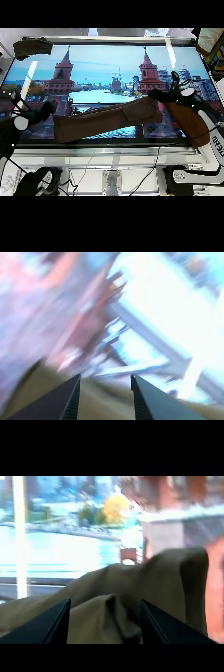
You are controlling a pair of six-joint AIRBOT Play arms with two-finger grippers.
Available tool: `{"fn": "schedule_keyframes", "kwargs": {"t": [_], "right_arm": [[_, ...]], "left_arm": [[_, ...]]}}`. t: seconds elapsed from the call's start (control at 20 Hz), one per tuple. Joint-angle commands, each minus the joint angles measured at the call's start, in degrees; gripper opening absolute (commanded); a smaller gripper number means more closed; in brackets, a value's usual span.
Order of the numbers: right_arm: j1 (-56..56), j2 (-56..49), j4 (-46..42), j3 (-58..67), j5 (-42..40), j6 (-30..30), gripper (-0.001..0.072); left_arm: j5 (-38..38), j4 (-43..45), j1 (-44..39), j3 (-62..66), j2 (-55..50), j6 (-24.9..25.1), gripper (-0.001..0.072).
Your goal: Fold the shirts.
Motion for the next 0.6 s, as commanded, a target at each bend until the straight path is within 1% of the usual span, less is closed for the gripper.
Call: {"fn": "schedule_keyframes", "kwargs": {"t": [0.0, 0.05, 0.1, 0.2, 0.25, 0.45, 0.5, 0.55], "right_arm": [[-3.96, 0.70, -2.36, 4.94, 10.95, -1.75, 0.0524], [-5.20, 0.68, -3.63, 4.94, 12.02, -1.75, 0.0525], [-6.25, 0.68, -6.05, 4.92, 13.22, -1.70, 0.0525], [-8.22, 0.61, -11.04, 4.63, 14.99, -0.13, 0.0525], [-8.98, 0.31, -11.89, 4.33, 15.56, 0.72, 0.0525], [-10.25, -4.35, -10.54, 3.39, 17.66, -0.52, 0.0529], [-10.25, -5.73, -9.42, 3.39, 17.92, -1.81, 0.0550], [-10.27, -7.08, -8.48, 3.41, 18.23, -2.32, 0.0550]], "left_arm": [[1.60, -12.00, -1.20, 5.70, -0.15, 10.97, 0.0387], [1.66, -14.19, -2.54, 6.71, -0.15, 13.46, 0.0384], [1.77, -15.78, -3.91, 7.28, -0.15, 14.56, 0.0382], [1.64, -15.89, -7.43, 7.43, -0.17, 14.53, 0.0376], [0.98, -15.96, -8.87, 7.43, -0.20, 14.49, 0.0371], [0.59, -16.44, -14.34, 7.43, -0.20, 13.22, 0.0370], [0.59, -17.22, -14.97, 7.43, -0.20, 13.14, 0.0370], [0.63, -17.49, -15.37, 7.43, -0.20, 13.03, 0.0369]]}}
